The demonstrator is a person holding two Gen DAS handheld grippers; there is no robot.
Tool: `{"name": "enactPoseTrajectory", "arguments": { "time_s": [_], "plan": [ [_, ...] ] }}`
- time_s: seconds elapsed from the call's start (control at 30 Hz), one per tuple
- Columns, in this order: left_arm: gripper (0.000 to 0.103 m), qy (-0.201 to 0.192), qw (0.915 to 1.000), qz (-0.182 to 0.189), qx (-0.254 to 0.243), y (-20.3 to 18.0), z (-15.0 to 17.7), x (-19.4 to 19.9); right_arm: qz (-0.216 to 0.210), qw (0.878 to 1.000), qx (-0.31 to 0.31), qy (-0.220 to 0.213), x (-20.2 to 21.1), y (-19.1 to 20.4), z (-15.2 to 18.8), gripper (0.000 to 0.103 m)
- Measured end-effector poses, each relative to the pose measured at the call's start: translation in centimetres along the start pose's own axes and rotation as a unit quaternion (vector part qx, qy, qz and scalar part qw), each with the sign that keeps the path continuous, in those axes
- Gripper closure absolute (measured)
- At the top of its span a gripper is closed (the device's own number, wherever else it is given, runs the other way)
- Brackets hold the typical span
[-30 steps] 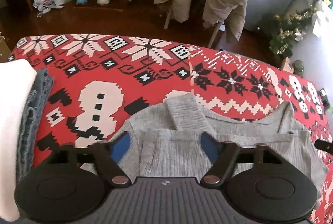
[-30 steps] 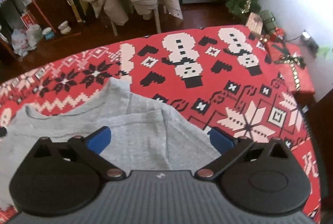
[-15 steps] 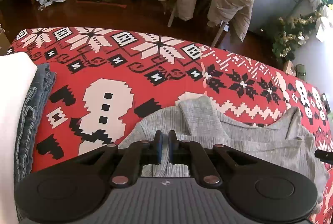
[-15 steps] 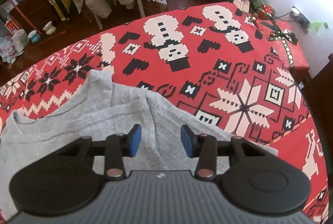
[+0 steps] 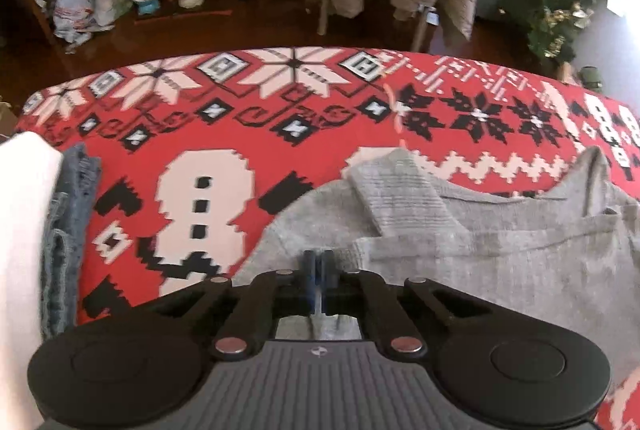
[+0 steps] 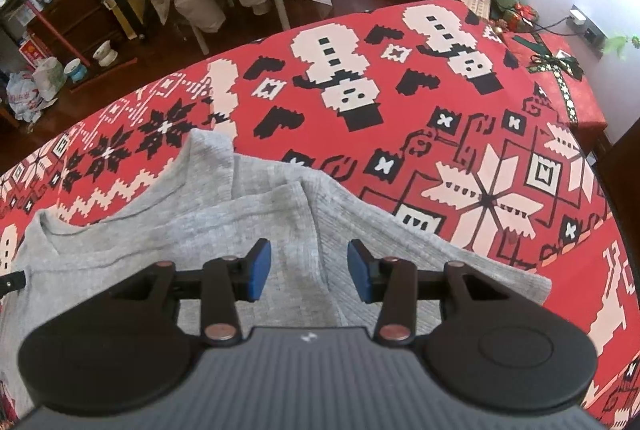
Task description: Fold clothes
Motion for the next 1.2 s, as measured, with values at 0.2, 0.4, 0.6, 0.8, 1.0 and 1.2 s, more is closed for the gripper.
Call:
{"name": "enactPoseTrajectory", "arguments": {
  "time_s": [0.2,0.4,0.6,0.8,1.0,1.2],
  "plan": [
    [0.101,-0.019,0.9991,-0.039,0.002,0.9,0.3,1.1,0.011,0.999,0.037,-0.019,-0.3,0.4,-1.1,0.076],
    [0.101,-0.014,0.9989,-0.039,0.023,1.6,0.5,0.9,0.005,0.998,0.064,-0.016,-2.5,1.6,-2.1,0.078],
    [0.101,-0.014,0.9984,-0.046,0.029,1.9,0.6,0.9,0.037,0.997,0.054,-0.032,-3.3,1.2,-2.3,0.101],
    [0.093,-0.021,0.9974,-0.048,0.049,2.1,0.4,1.0,0.053,0.997,0.039,-0.047,-2.9,0.8,-2.3,0.095],
    [0.086,-0.058,0.9935,-0.036,0.091,2.0,-0.1,4.0,0.045,0.992,0.066,-0.1,1.0,2.1,-2.2,0.086],
    [0.088,-0.047,0.9944,0.043,0.084,-2.7,0.4,4.3,-0.046,0.99,0.13,-0.039,0.8,7.1,0.7,0.094]
  ]
}}
Point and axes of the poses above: each gripper's, at about its wrist camera, not at the fingertips, and x roughly against the way its jaws point, y to its left, z to its underside, the point moved 5 cm from there along -x, roughly the way its jaws point, and after that the axes turned 1 degree about -y, right-handed, at the moved point
